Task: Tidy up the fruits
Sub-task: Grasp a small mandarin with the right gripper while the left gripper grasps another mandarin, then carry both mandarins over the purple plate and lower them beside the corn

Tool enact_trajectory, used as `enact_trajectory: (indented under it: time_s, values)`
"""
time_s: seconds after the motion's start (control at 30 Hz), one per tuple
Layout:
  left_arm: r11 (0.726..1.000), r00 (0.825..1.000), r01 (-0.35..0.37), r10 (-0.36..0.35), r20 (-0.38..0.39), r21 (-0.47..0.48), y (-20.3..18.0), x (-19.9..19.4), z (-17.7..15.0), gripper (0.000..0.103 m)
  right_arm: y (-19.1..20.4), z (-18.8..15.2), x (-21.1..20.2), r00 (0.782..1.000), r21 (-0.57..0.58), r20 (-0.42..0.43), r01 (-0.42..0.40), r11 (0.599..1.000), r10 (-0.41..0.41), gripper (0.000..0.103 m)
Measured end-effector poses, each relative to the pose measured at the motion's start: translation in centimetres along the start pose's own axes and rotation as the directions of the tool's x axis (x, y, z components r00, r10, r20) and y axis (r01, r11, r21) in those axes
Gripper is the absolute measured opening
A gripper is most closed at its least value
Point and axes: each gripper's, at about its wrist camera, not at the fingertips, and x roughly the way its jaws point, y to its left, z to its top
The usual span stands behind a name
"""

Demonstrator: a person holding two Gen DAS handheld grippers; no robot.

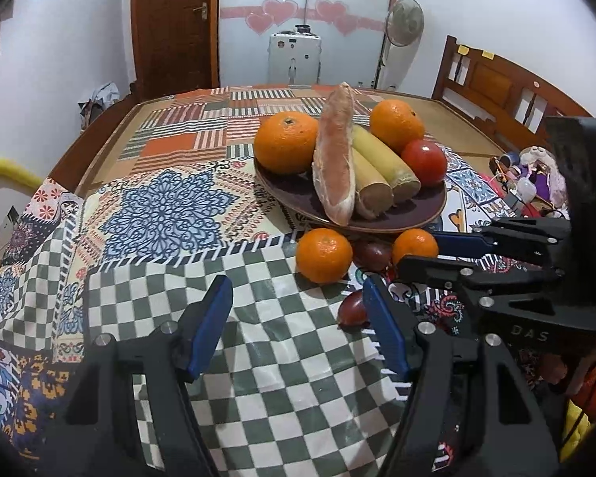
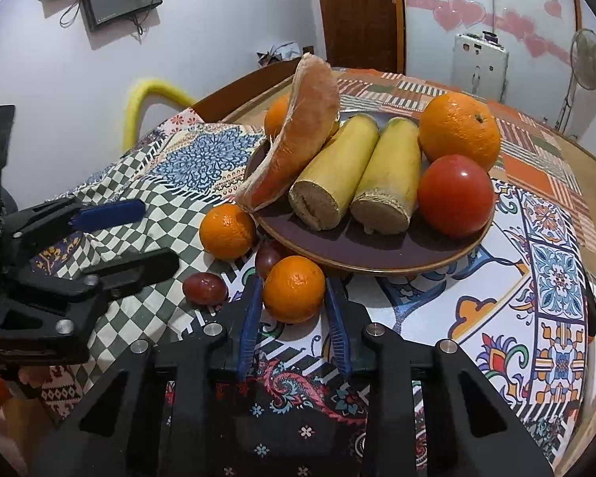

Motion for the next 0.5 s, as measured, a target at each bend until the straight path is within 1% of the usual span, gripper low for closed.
enact_trajectory:
  time_s: [0.1,0.27,0.37,0.43,0.47,0.5]
  values:
    - [1.000,1.000,0.008,-0.008,-0.006,0.004,-0.4,0.6,0.4,0.063,-0.5,-0.2,-0.8,1.000,0.013,0.019,0.003,1.000,-0.003,0.029]
    - [1.000,0.999,0.013,-0.013,-0.030,0.018,-1.1,1.9,1.1,0.057,-1.2,-0.1,-1.9,0.998,0.024,0.053,0.031,0.999,-0.033,0.029]
    - [1.000,0.998,0.024,-0.023,-0.064,0.015,-1.3,3.0,1.3,0.049,-1.7,-0.2,-2.6,0.996,0.029,0.069,0.050,0.998,-0.052,0.029]
    - [0.999,0.996,0.029,-0.028,-0.080,0.015,-1.5,3.5,1.5,0.042,-1.9,-0.3,-2.9,0.995,0.030,0.079,0.060,0.998,-0.063,0.029]
    - [0.999,0.996,0.032,-0.030,-0.088,0.015,-1.5,3.7,1.6,0.037,-2.0,-0.3,-3.0,0.995,0.030,0.082,0.061,0.998,-0.063,0.029]
    - [0.999,0.996,0.034,-0.033,-0.088,0.013,-1.6,3.8,1.7,0.037,-2.0,-0.3,-3.1,0.994,0.031,0.085,0.063,0.998,-0.065,0.029]
